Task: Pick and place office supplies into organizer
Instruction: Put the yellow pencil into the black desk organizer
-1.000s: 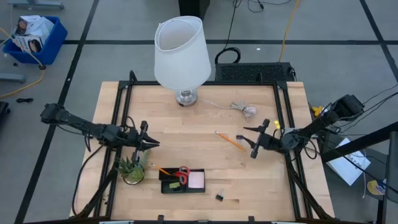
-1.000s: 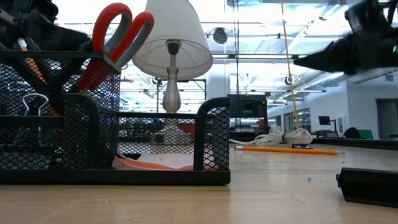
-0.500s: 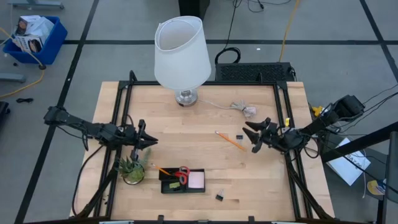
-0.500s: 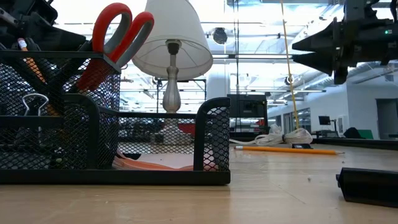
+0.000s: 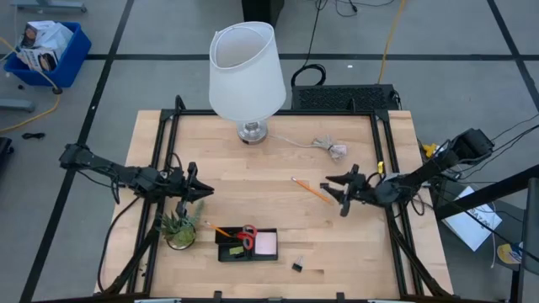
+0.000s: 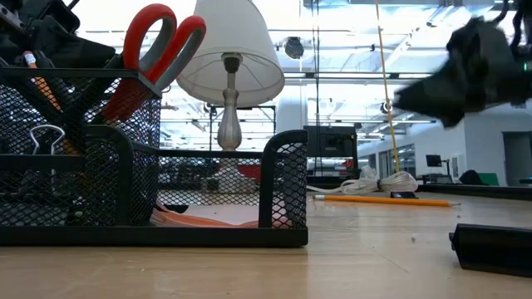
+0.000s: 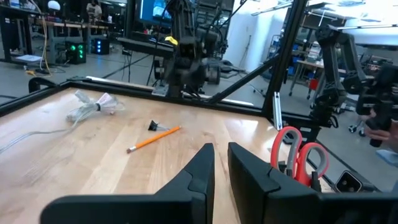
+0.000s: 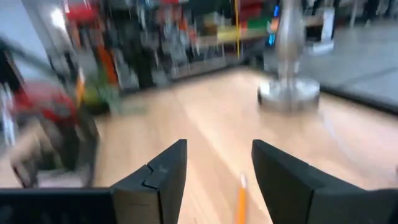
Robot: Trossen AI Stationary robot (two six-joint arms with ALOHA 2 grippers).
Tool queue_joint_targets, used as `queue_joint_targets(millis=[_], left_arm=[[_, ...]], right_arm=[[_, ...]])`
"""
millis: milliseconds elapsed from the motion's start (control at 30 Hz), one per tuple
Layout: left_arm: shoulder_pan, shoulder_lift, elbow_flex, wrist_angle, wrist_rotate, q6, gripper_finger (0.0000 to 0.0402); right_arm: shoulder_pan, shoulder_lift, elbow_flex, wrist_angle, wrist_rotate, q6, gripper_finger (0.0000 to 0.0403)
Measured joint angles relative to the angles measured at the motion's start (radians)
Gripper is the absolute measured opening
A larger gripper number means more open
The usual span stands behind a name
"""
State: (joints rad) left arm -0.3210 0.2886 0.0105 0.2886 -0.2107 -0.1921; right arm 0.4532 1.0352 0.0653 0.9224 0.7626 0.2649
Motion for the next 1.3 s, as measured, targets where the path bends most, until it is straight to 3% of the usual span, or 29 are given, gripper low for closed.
queue_joint_targets(millis=[100, 267, 633, 900, 1100, 1300], left_arm=[[0.000, 0.000, 0.000, 0.000, 0.000, 0.000, 0.0049], [0.000, 0.000, 0.000, 0.000, 0.000, 0.000, 0.0049], [0.000, 0.000, 0.000, 0.001, 0.000, 0.002, 0.0049], [0.000, 0.000, 0.000, 0.000, 0.000, 0.002, 0.0049], [0.000, 0.000, 0.000, 0.000, 0.000, 0.002, 0.0049], [0.000, 0.000, 0.000, 0.000, 0.000, 0.002, 0.0049]], right_arm=[[0.005, 0.030, 0.075, -0.183, -0.034, 0.039, 0.0173], [0.020, 0.149, 0.165, -0.374, -0.007, 0.082, 0.0173], [-0.008, 0.333, 0.151, -0.320, -0.034, 0.263, 0.0183], [0.035, 0.401, 0.151, -0.456, -0.033, 0.479, 0.0243], [0.040, 0.415, 0.152, -0.464, 0.006, 0.470, 0.0274], [0.041, 0.423, 0.152, -0.513, -0.030, 0.505, 0.0269]])
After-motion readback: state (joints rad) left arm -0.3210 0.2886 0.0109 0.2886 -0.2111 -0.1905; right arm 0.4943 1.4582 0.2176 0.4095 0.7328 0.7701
